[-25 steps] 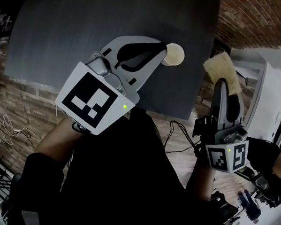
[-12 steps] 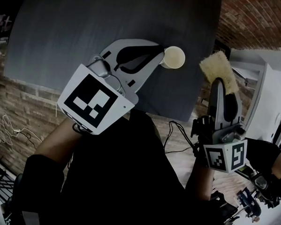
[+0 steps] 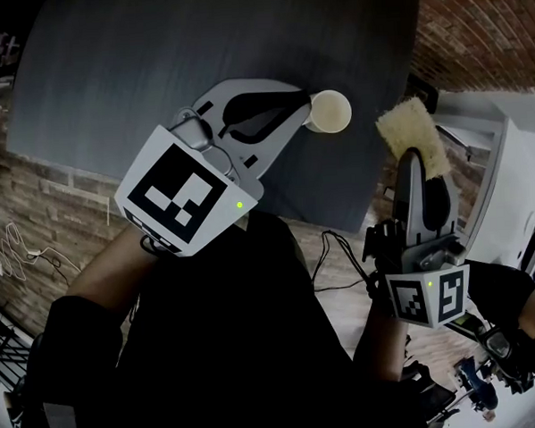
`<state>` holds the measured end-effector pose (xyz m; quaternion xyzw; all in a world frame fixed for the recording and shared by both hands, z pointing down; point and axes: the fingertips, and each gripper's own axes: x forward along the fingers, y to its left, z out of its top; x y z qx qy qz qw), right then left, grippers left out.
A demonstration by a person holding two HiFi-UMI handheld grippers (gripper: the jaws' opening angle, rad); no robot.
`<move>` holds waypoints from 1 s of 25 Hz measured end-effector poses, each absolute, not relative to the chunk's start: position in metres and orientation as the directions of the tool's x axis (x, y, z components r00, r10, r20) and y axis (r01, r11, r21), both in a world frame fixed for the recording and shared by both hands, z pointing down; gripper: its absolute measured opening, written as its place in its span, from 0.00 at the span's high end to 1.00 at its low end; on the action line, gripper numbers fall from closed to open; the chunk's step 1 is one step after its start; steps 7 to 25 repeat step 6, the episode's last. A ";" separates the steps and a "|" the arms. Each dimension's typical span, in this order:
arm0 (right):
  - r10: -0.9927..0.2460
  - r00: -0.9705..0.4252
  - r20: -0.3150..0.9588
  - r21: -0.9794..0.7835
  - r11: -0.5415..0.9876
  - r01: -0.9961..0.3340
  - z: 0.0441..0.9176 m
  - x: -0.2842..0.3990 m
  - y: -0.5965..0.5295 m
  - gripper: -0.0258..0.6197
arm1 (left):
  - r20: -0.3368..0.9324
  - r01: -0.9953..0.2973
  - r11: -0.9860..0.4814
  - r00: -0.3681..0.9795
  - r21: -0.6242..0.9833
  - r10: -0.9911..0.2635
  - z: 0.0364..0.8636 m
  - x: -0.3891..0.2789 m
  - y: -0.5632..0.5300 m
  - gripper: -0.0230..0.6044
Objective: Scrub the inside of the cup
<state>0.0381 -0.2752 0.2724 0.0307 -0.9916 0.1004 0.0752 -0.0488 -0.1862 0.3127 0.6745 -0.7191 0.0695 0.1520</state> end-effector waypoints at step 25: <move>-0.047 -0.987 0.153 -0.189 0.979 -0.075 0.271 0.035 -0.277 0.83 | 0.315 -0.991 0.081 -0.044 0.106 -0.948 0.314 -0.053 -0.188 0.92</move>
